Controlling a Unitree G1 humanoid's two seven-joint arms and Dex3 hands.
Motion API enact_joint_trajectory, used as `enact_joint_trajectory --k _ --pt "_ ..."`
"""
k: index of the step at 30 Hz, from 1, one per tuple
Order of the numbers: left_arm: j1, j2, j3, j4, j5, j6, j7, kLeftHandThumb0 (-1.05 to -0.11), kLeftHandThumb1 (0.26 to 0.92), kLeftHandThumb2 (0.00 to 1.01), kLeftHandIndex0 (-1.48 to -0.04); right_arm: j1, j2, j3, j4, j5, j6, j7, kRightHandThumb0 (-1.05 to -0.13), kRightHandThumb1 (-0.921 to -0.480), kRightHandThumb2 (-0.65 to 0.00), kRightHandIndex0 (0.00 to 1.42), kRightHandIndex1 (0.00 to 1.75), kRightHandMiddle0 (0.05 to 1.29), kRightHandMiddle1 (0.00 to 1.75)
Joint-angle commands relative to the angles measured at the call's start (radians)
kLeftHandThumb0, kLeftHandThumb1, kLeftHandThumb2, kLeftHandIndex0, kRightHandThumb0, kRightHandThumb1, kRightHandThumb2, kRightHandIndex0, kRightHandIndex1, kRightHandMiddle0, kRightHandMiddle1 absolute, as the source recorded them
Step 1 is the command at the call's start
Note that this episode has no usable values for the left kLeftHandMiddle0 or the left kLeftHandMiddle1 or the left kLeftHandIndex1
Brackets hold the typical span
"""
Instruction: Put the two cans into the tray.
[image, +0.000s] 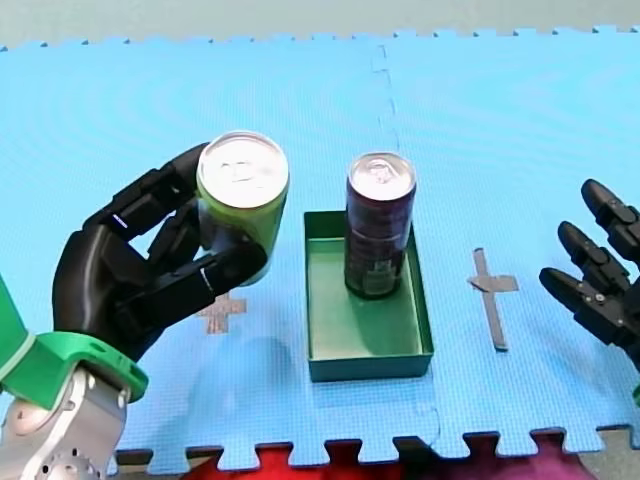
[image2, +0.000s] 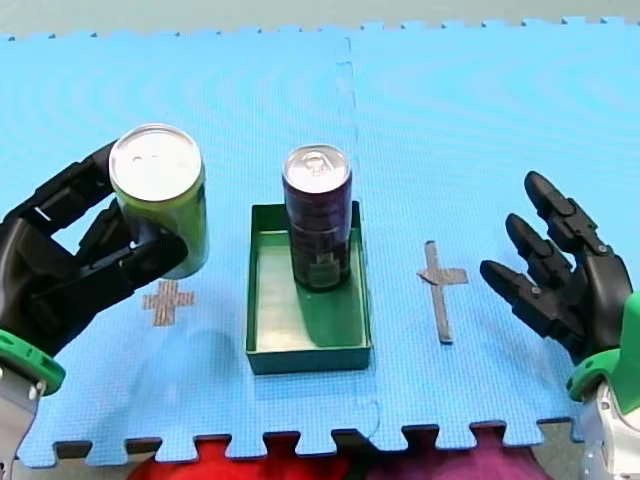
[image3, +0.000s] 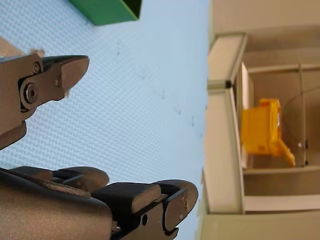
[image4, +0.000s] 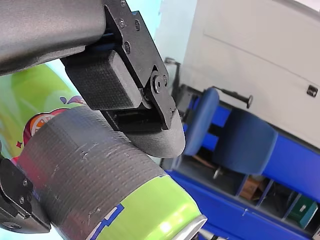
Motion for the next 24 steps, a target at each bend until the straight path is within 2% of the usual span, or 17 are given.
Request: enact_joint_trajectory --k 1,11,24 --pt "-0.003 -0.007 -0.011 -0.024 -0.005 0.003 0.008 -0.381 0.793 0.00 -1.32 0.001 -0.002 -0.001 -0.004 0.002 -0.003 0.000 -0.927 -0.887 -0.004 0.42 0.00 0.39 0.00" --pt "0.008 -0.043 -0.057 -0.031 -0.008 0.017 0.014 -0.382 0.803 0.00 -1.31 0.002 -0.002 0.001 0.001 0.002 -0.016 0.008 -0.922 -0.895 -0.003 0.42 0.00 0.38 0.00" --pt "0.008 -0.050 -0.089 -0.038 0.011 0.039 0.036 -0.382 0.813 0.00 -1.31 0.008 -0.002 0.001 -0.009 0.003 -0.017 0.012 -0.919 -0.901 -0.002 0.42 0.00 0.38 0.00"
